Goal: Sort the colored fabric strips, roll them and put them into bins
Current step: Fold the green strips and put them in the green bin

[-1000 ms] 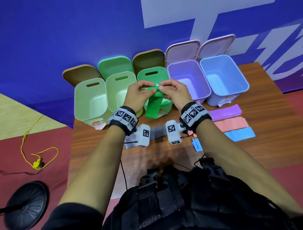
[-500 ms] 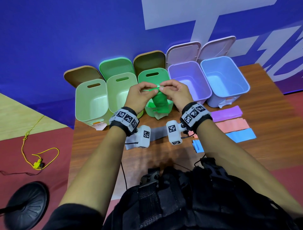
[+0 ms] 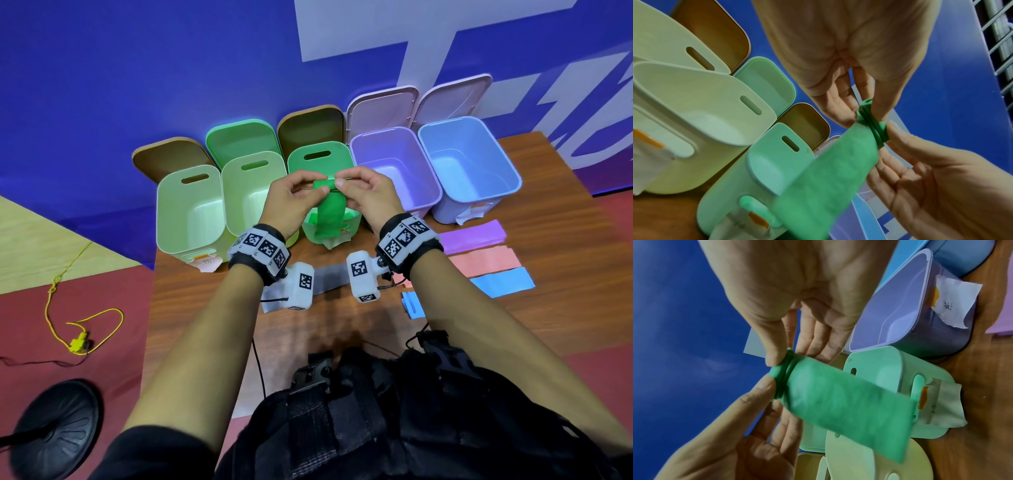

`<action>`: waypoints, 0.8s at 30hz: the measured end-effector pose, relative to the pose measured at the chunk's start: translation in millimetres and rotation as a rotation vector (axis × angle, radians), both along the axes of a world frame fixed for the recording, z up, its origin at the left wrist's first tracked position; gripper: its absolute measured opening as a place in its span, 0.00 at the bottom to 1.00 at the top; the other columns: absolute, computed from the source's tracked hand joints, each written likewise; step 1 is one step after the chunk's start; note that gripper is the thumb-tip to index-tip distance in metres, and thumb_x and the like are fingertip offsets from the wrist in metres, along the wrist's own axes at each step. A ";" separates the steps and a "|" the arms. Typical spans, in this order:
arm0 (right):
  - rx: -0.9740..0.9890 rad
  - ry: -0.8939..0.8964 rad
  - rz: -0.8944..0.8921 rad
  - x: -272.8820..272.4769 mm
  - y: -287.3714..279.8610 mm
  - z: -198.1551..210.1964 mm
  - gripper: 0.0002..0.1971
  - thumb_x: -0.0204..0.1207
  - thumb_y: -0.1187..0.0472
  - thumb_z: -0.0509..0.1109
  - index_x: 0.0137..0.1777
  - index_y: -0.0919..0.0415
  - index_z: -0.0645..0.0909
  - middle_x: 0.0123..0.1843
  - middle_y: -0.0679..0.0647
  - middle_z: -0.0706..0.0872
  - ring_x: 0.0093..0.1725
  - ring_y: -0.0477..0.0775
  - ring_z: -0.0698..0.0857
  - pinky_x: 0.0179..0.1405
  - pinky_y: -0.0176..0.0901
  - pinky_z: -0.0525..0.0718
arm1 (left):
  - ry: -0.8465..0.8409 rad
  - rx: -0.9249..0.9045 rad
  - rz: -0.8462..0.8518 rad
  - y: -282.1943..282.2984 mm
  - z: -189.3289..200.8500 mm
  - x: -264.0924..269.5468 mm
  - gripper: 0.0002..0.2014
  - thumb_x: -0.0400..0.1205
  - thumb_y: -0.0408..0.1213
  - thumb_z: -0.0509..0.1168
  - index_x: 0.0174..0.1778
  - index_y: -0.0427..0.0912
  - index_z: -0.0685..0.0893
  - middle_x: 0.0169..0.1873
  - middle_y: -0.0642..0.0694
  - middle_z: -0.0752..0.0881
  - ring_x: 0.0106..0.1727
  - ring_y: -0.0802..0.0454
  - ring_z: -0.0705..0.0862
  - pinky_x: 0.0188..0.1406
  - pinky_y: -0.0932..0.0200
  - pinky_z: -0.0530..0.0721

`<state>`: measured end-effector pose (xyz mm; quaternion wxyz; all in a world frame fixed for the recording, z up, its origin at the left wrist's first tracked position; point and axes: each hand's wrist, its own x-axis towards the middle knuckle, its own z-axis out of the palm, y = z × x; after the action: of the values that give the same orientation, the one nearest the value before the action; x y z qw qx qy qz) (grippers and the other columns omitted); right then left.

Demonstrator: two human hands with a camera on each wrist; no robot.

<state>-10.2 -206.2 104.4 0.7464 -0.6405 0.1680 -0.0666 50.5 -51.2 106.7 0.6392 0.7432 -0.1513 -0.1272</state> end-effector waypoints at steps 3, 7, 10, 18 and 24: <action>-0.026 -0.017 -0.001 -0.8 -0.9 -0.2 0.07 0.77 0.66 0.75 0.54 0.59 0.87 0.50 0.64 0.88 0.51 0.59 0.88 0.63 0.62 0.87 | -0.001 0.008 -0.009 -0.9 0.1 -1.9 0.08 0.77 0.32 0.75 0.50 0.45 0.89 0.32 0.58 0.82 0.41 0.53 0.80 0.52 0.52 0.85; -0.069 -0.027 -0.019 -1.3 -1.0 -0.8 0.09 0.74 0.67 0.77 0.54 0.61 0.87 0.50 0.62 0.87 0.52 0.58 0.88 0.64 0.60 0.86 | 0.050 -0.007 0.001 -1.3 0.0 -3.9 0.05 0.79 0.32 0.74 0.50 0.41 0.88 0.34 0.46 0.87 0.39 0.52 0.87 0.51 0.52 0.88; -0.076 -0.026 -0.013 -2.0 0.0 -1.3 0.10 0.71 0.67 0.78 0.51 0.58 0.88 0.56 0.68 0.88 0.58 0.63 0.88 0.65 0.60 0.86 | 0.029 0.023 -0.007 -0.8 -0.5 -4.0 0.07 0.79 0.28 0.73 0.52 0.36 0.88 0.28 0.56 0.88 0.34 0.61 0.87 0.43 0.65 0.85; -0.088 0.007 -0.016 -1.9 0.6 -1.0 0.08 0.75 0.64 0.77 0.54 0.60 0.89 0.54 0.68 0.88 0.54 0.61 0.88 0.59 0.56 0.88 | -0.004 0.029 -0.024 -0.7 3.2 -6.2 0.11 0.77 0.25 0.73 0.55 0.36 0.88 0.42 0.46 0.90 0.41 0.56 0.90 0.47 0.61 0.87; -0.090 -0.021 -0.022 -0.3 -0.8 -5.2 0.10 0.73 0.67 0.77 0.53 0.59 0.89 0.53 0.60 0.89 0.63 0.65 0.86 0.66 0.62 0.84 | 0.053 -0.006 0.018 -1.0 0.9 -5.9 0.06 0.76 0.35 0.75 0.47 0.44 0.89 0.39 0.41 0.89 0.42 0.47 0.89 0.55 0.47 0.89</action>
<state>-10.5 -207.0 99.2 0.7179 -0.6707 0.1641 -0.0892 44.6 -52.2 107.6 0.6462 0.7391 -0.1279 -0.1408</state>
